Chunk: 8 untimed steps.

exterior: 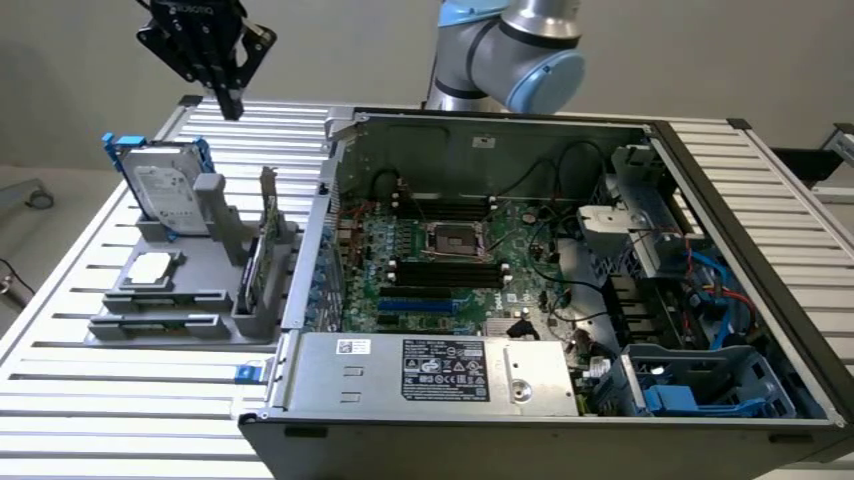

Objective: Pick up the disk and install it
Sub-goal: 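Reach for the disk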

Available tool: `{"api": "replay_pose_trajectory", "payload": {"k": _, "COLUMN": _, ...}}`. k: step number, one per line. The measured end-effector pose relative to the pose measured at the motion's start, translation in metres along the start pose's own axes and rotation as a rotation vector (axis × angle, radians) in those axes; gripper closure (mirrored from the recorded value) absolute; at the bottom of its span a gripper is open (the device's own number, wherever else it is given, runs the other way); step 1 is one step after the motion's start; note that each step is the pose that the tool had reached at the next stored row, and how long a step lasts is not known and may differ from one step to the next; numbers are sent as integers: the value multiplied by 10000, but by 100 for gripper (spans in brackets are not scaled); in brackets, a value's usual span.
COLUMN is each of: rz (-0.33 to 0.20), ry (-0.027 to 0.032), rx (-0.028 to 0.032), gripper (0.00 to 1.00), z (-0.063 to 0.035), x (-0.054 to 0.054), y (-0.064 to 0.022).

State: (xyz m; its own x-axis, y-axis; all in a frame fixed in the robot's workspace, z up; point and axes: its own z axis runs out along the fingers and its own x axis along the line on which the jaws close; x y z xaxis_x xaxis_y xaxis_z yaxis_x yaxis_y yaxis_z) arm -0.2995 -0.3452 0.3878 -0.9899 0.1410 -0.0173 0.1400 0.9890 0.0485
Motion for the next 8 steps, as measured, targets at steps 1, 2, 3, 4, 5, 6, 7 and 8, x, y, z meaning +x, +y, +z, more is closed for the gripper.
{"api": "replay_pose_trajectory", "payload": {"k": 1, "rz": 0, "ry": 3, "rx": 0, "gripper": 89, "z": -1, "x": 46, "y": 6}}
{"api": "replay_pose_trajectory", "payload": {"k": 2, "rz": 0, "ry": 2, "rx": 0, "gripper": 89, "z": 0, "x": 92, "y": 11}}
{"api": "replay_pose_trajectory", "payload": {"k": 3, "rz": 2, "ry": 4, "rx": 0, "gripper": 89, "z": -1, "x": 139, "y": 18}}
{"api": "replay_pose_trajectory", "payload": {"k": 4, "rz": 0, "ry": 6, "rx": 1, "gripper": 89, "z": -1, "x": 189, "y": 24}}
{"api": "replay_pose_trajectory", "payload": {"k": 5, "rz": 0, "ry": 7, "rx": 1, "gripper": 89, "z": -2, "x": 235, "y": 31}}
{"api": "replay_pose_trajectory", "payload": {"k": 6, "rz": 0, "ry": 8, "rx": 1, "gripper": 89, "z": -2, "x": 282, "y": 38}}
{"api": "replay_pose_trajectory", "payload": {"k": 7, "rz": 1, "ry": 8, "rx": 1, "gripper": 89, "z": -2, "x": 327, "y": 46}}
{"api": "replay_pose_trajectory", "payload": {"k": 8, "rz": 1, "ry": 8, "rx": 0, "gripper": 89, "z": -2, "x": 375, "y": 53}}
